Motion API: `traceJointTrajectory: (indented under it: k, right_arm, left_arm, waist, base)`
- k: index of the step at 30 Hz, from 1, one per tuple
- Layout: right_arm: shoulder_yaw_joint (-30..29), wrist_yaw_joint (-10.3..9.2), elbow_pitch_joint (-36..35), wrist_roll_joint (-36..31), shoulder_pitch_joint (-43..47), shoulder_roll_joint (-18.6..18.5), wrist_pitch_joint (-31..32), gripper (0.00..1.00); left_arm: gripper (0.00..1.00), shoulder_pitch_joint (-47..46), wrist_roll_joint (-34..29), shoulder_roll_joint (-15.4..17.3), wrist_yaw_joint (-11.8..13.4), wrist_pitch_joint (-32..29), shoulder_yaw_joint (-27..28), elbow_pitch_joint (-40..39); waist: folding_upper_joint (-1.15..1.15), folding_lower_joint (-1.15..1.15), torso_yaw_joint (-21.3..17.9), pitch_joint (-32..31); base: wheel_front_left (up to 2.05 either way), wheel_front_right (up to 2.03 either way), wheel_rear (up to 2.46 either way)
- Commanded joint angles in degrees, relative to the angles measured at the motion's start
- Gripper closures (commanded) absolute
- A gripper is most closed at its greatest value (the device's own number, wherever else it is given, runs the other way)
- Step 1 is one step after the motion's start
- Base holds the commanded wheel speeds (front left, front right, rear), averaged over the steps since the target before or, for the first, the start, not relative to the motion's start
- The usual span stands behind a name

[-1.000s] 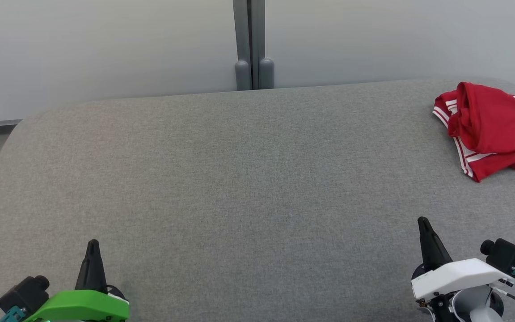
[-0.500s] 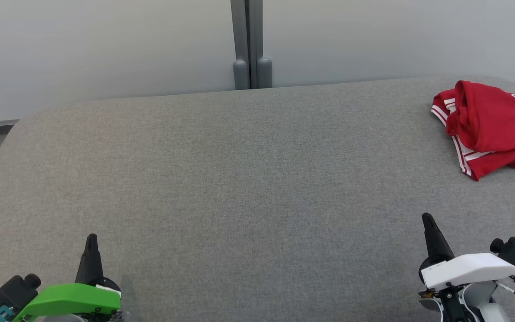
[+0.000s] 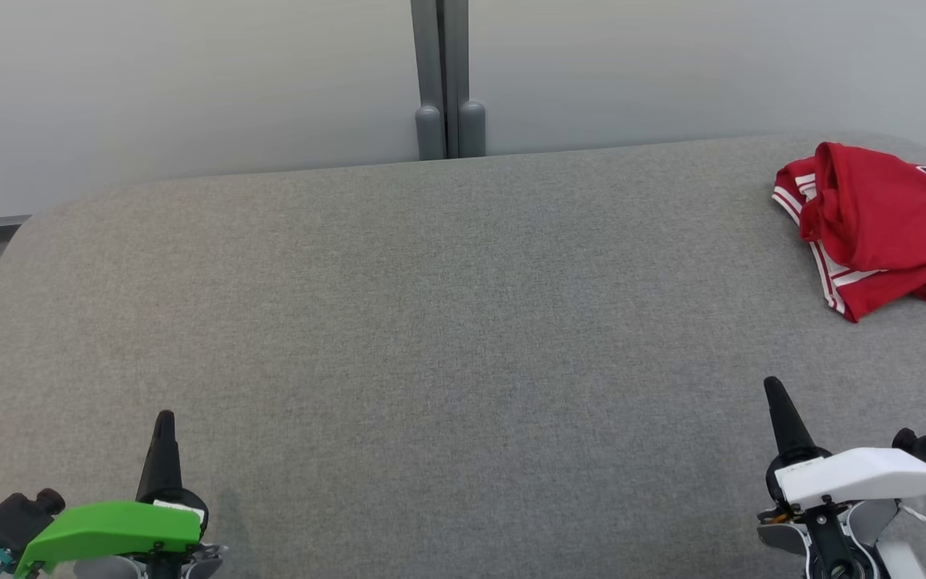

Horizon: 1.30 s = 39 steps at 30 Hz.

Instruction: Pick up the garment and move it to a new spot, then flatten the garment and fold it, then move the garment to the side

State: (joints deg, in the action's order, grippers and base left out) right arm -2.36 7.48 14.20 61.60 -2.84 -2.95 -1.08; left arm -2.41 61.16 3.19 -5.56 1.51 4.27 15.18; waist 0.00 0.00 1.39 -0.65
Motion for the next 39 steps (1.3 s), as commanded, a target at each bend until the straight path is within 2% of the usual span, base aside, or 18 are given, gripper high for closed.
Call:
traceJointTrajectory:
  k: [1,39]
  right_arm:
    - [-0.30,0.03,-0.60,1.74,-1.48,-0.28,0.42,1.00]
    - [-2.77,0.03,-0.42,20.97,-2.85,-0.25,5.08,1.00]
  left_arm:
    - [1.00,-1.63,1.85,0.17,-0.42,-0.44,0.41,-0.69]
    - [1.00,-3.34,21.06,-0.14,-1.56,-5.54,1.75,-1.08]
  waist:
    - [0.00,0.00,-0.03,0.02]
    - [0.00,0.00,-0.83,0.49]
  base:
    - [0.00,0.00,0.00]
    - [0.00,0.00,0.00]
